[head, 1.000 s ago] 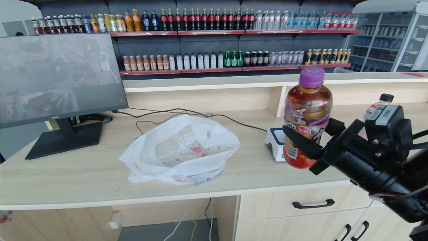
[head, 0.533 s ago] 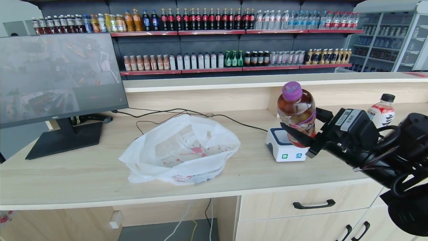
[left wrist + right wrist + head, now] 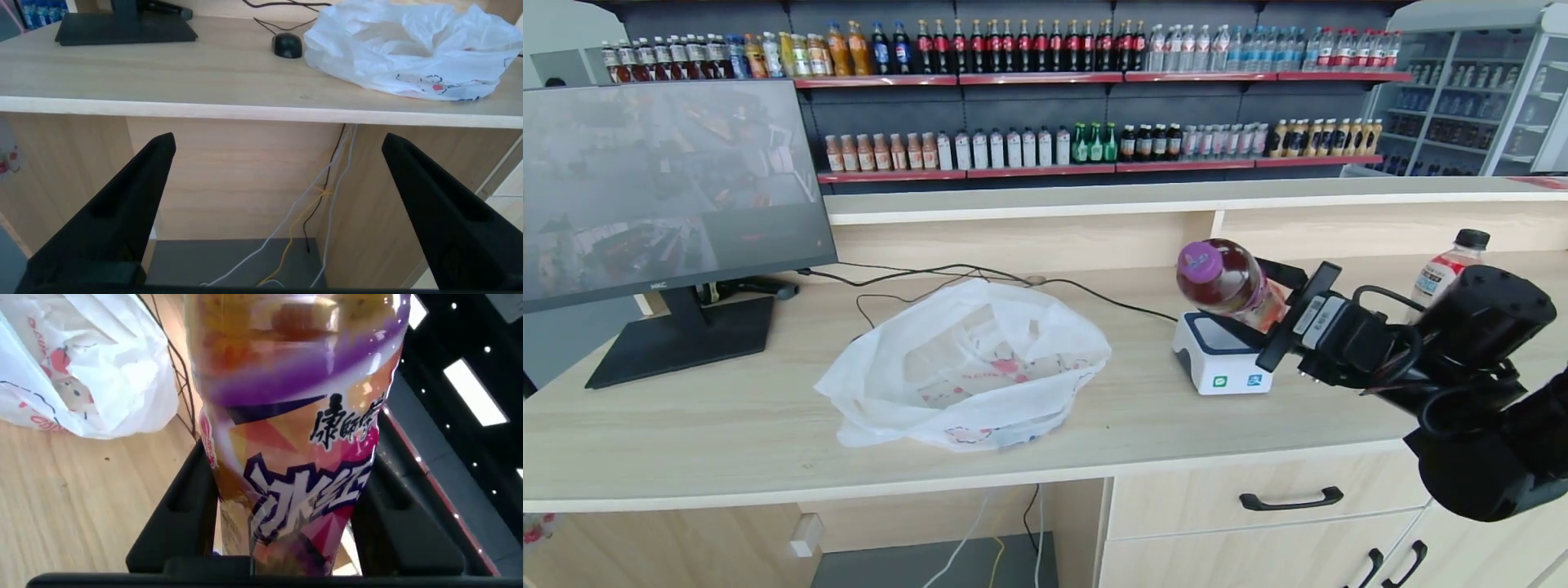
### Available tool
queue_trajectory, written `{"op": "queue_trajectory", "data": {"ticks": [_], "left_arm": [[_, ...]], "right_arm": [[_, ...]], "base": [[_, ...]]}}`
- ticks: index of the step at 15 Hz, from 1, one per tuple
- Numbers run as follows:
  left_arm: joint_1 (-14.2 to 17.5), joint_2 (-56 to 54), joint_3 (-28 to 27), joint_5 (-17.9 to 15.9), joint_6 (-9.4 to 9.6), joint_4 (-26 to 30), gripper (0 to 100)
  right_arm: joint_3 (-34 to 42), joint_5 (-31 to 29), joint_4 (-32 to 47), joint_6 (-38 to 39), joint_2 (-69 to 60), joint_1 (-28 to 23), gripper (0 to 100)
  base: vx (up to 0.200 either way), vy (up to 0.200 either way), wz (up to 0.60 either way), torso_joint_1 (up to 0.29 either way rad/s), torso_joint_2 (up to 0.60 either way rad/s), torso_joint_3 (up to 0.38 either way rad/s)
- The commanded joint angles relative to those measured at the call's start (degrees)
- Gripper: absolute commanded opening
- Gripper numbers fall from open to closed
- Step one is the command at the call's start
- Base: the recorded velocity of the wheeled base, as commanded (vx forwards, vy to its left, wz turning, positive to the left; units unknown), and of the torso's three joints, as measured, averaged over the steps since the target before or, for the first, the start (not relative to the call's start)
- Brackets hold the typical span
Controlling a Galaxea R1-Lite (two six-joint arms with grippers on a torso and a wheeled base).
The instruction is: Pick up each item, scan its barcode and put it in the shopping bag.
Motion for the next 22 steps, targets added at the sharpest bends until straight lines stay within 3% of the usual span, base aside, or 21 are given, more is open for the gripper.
{"op": "queue_trajectory", "data": {"ticks": [1, 4, 10, 22], "left_arm": [[0.0, 0.0, 0.0, 0.0, -0.02, 0.0, 100], [0.0, 0.0, 0.0, 0.0, -0.02, 0.0, 100], [0.0, 0.0, 0.0, 0.0, -0.02, 0.0, 100], [0.0, 0.0, 0.0, 0.0, -0.02, 0.0, 100]], "right_arm": [[-1.9, 1.0, 0.0, -1.1, 2.1, -0.7, 0], [-7.4, 5.7, 0.0, -5.1, 5.5, -1.3, 0], [-7.8, 12.7, 0.0, -14.5, 10.4, -4.6, 0], [-8.4, 13.7, 0.0, -16.0, 11.8, -6.8, 0]], "base": [[0.000, 0.000, 0.00, 0.000, 0.00, 0.000], [0.000, 0.000, 0.00, 0.000, 0.00, 0.000], [0.000, 0.000, 0.00, 0.000, 0.00, 0.000], [0.000, 0.000, 0.00, 0.000, 0.00, 0.000]]}}
